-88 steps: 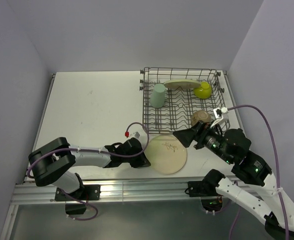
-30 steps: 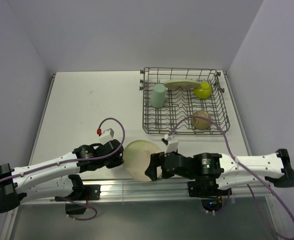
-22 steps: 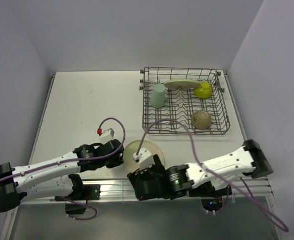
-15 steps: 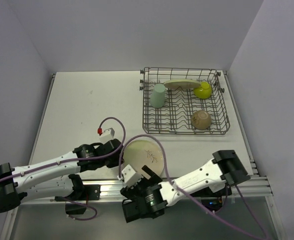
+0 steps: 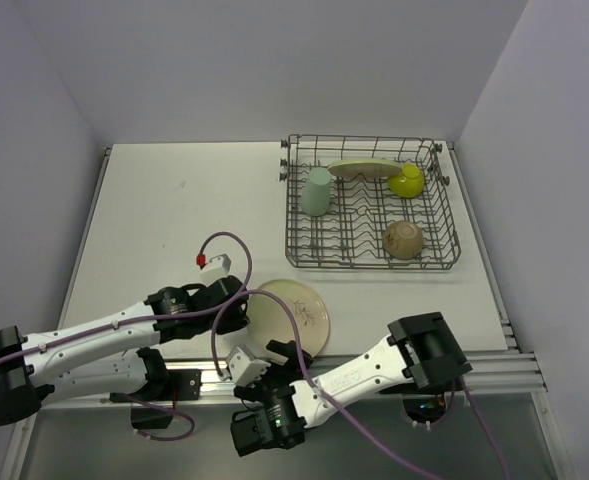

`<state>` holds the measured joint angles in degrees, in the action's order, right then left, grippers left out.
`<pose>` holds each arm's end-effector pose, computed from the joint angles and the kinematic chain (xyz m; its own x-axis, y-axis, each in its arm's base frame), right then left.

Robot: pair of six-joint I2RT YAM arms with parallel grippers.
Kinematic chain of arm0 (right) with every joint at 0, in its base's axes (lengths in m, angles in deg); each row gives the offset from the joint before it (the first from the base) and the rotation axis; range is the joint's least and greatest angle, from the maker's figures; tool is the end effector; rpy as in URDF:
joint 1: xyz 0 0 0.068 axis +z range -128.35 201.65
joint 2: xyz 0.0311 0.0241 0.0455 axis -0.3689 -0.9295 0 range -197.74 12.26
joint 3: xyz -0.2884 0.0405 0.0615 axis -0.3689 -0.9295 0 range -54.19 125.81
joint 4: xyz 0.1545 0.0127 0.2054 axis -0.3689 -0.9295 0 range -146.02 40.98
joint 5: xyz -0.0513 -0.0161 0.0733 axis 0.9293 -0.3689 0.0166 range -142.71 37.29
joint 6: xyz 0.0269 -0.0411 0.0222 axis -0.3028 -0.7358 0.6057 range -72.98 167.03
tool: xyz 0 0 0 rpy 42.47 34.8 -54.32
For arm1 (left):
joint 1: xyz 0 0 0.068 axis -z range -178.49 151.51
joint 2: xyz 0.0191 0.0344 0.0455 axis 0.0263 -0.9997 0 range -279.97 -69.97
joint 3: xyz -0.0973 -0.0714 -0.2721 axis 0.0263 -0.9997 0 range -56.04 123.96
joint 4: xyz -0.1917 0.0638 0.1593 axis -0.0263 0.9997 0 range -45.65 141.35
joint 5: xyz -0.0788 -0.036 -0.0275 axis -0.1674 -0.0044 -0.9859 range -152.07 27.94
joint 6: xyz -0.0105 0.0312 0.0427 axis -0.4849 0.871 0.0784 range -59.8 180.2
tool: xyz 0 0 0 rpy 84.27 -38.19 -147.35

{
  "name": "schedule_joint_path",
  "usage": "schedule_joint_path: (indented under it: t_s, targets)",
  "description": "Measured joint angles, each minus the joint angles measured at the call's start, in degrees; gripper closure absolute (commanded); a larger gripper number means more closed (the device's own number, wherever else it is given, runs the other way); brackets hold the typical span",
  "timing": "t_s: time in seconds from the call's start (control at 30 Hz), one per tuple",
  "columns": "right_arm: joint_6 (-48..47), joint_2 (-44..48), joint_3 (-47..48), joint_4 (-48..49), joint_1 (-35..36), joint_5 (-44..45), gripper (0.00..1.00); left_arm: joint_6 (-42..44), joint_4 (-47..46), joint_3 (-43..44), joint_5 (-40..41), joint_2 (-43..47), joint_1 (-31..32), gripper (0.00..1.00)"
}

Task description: Load the mixed dishes into the dish rack

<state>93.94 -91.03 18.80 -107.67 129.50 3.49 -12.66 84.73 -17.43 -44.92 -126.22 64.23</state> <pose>-0.0720 0.3196 0.2320 -0.1806 -0.7640 -0.6194 -0.5886 0.5885 -0.5543 0.0843 -0.1407 0.2469 -0.8577 -0.3290 -0.3950 -0.1424 0.8904 -0.4324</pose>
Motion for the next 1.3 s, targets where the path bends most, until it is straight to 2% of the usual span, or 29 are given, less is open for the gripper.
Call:
schedule_joint_path:
  t_s: [0.3,0.63,0.83,0.93,1.03,1.07,1.1,1.13,1.17,1.2,1.3]
  targets:
    - [-1.6,-3.6,0.1,3.6,-0.3,0.8,0.04,0.2,0.0,0.1,-0.8,0.0,0.0,1.00]
    - [0.9,-8.5,0.2,4.5,-2.9,4.5,0.08,0.2,0.0,0.1,-1.5,0.9,0.0,1.00]
    - [3.1,-11.1,0.7,3.7,-4.8,7.1,0.11,0.2,0.0,0.1,-2.3,1.7,-0.1,1.00]
    - [4.3,-11.9,1.3,2.5,-5.2,8.8,0.17,0.2,-0.1,0.1,-2.5,2.0,-0.2,1.00]
    - [6.7,-13.3,2.7,0.1,-5.5,10.8,0.34,0.2,-0.2,0.1,-2.6,2.3,-0.2,1.00]
    - [7.9,-13.8,3.1,-0.9,-5.6,11.5,0.53,0.2,-0.2,0.1,-2.7,2.3,-0.2,1.00]
    - [9.0,-14.3,3.4,-1.9,-5.6,12.1,0.62,0.2,-0.2,0.1,-2.8,2.4,-0.2,1.00]
    - [10.6,-14.8,3.7,-2.4,-5.6,12.3,0.83,0.0,-0.9,0.1,-2.8,2.5,-0.2,1.00]
    - [11.2,-15.2,3.9,-3.1,-5.6,12.8,0.93,-0.2,-1.3,0.1,-2.7,2.6,-0.2,1.00]
    - [10.7,-15.7,4.2,-5.6,-5.5,13.6,1.00,-0.4,-2.6,0.2,-2.7,2.8,-0.2,1.00]
    - [14.1,-16.3,4.5,-11.1,-5.4,16.0,1.00,-0.2,-5.3,1.1,-2.8,3.4,-0.2,1.00]
